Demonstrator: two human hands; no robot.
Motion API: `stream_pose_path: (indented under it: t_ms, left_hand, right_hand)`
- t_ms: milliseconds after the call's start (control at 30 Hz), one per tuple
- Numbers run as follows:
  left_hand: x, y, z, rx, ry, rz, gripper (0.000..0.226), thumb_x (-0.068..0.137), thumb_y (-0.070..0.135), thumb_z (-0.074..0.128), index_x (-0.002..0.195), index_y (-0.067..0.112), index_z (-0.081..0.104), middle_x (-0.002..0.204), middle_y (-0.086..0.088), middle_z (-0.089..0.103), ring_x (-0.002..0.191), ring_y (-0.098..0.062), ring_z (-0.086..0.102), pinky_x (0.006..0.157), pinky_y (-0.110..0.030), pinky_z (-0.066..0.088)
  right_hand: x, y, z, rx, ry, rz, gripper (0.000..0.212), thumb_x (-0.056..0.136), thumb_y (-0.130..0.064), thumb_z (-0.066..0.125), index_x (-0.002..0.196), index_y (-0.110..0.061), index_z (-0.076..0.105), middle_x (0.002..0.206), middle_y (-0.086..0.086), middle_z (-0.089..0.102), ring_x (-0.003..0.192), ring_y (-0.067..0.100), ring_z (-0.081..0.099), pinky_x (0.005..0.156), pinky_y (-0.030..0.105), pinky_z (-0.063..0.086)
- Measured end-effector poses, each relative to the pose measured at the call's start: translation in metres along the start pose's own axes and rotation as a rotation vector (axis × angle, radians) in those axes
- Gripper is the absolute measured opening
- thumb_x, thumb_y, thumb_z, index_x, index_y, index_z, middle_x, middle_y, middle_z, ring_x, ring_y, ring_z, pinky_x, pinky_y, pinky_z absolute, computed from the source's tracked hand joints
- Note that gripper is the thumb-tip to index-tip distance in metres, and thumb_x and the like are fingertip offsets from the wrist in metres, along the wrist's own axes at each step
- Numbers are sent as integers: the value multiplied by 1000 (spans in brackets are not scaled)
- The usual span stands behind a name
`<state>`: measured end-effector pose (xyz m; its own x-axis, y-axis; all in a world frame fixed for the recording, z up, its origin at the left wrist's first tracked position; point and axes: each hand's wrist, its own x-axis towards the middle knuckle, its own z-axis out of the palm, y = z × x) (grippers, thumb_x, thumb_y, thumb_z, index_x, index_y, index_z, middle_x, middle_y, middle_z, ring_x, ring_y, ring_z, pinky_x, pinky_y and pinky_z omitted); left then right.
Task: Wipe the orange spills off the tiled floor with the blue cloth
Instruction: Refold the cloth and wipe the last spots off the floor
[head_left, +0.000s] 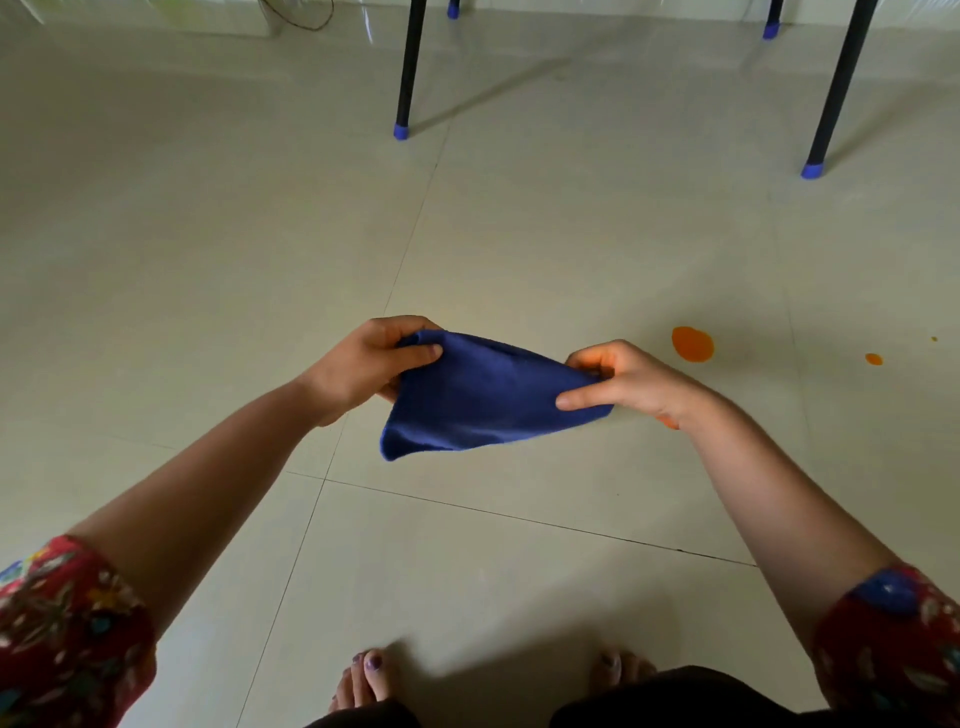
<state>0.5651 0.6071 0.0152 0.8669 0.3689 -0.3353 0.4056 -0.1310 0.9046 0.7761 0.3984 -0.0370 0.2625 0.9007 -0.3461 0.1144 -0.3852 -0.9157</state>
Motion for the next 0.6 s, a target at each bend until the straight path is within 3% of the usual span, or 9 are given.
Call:
stream_pose_path:
  t_ms: [67,133,167,233,333,433,533,600]
  left_hand:
    - [3,-7,2,-245,12,-29,22,95,23,56,104,7,68,94,-10,67,85,-21,65,67,-27,53]
    - [4,-16,14,-577,10,-121,32,95,39,51,103,18,74,106,-6,72,99,-20,68,78,-27,53]
    - [4,-23,21,-696,4,-192,39,93,48,49,104,22,75,111,-5,72,105,-20,68,81,-29,53]
    - [3,-37,36,-735,-13,-342,42,88,54,54,106,23,75,116,-6,71,108,-20,67,84,-34,50]
    - [3,-58,45,-577,-32,-519,34,90,38,61,118,21,66,122,-3,68,106,-17,68,83,-31,50]
    - [4,-63,57,-507,-92,-510,30,97,27,54,126,24,57,125,0,67,106,-12,67,81,-27,52]
    - [6,-54,80,-535,-259,-487,43,92,51,52,130,32,56,129,5,64,116,-14,62,92,-35,50]
    - [9,-49,96,-626,-399,-472,63,84,73,41,132,36,55,133,5,61,123,-20,58,96,-44,49]
  right_hand:
    - [-6,6,3,447,-49,-63,27,59,-37,83,81,-22,75,81,-7,70,78,7,65,71,17,49]
    - [-9,21,22,1006,-116,-26,47,65,-46,79,102,-17,76,109,3,73,102,18,68,90,32,51]
    - [-12,28,35,1135,-108,23,49,71,-51,73,107,-17,75,115,6,71,106,22,68,91,39,51]
    - [-17,40,56,1049,-25,185,41,82,-47,62,112,-21,71,115,4,72,104,21,69,86,38,54]
    - [-27,52,61,644,106,275,31,93,-19,61,122,-29,62,117,-3,70,103,14,67,77,30,53]
    - [-41,49,52,450,330,323,33,95,-11,55,124,-28,58,113,-8,70,106,16,65,79,31,53]
    - [-54,29,53,345,443,236,24,97,-18,55,118,-28,58,107,-6,70,99,17,67,70,24,52]
    - [-63,10,56,451,355,182,24,99,-36,50,123,-40,55,107,-7,71,91,17,71,60,22,54]
